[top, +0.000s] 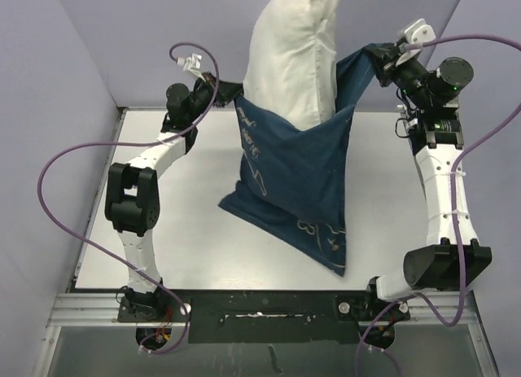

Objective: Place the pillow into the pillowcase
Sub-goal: Stuff the pillow into the pillowcase.

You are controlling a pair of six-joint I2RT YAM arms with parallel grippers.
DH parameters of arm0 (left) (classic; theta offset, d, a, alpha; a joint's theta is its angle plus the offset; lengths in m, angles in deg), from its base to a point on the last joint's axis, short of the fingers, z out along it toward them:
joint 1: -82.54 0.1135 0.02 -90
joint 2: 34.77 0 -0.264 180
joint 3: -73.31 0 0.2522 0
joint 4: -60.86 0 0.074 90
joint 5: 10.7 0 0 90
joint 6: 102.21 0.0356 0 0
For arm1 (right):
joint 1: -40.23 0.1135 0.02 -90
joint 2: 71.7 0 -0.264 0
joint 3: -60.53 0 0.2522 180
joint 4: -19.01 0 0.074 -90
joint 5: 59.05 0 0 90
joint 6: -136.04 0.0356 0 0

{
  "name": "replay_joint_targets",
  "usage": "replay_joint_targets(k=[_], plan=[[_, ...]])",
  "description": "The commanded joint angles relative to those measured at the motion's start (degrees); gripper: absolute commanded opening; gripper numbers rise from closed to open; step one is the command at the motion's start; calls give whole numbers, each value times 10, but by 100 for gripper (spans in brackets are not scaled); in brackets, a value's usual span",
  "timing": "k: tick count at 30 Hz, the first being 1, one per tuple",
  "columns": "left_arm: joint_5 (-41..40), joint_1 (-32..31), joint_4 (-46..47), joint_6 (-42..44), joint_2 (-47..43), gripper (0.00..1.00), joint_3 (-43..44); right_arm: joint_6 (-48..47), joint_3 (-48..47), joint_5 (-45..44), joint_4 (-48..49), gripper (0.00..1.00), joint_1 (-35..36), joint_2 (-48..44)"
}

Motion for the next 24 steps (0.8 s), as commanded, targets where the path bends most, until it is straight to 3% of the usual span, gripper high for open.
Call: replay_joint_targets(k=[1,3,6,11,15,18,24], plan=[[-37,55,102,-8,-77,0,-53,18,7,150,126,0,35,-103],[-40,69,105,-8,-78,0,-59,-77,34,188,30,0,90,-146],[-36,77,110,-9,-71,0,-37,-138,75,194,-102,0,122,-177],[-23,70,106,-14,-53,0,39,-162,167,140,-122,0,127,-197],[-15,55,68,14,-58,0,116,-101,188,137,-93,0,139,-207],[-15,36,-13,58,-60,0,193,-77,219,128,-75,0,189,-222],[-41,-41,-306,244,-6,0,462,-8,247,89,-26,0,255,-232]])
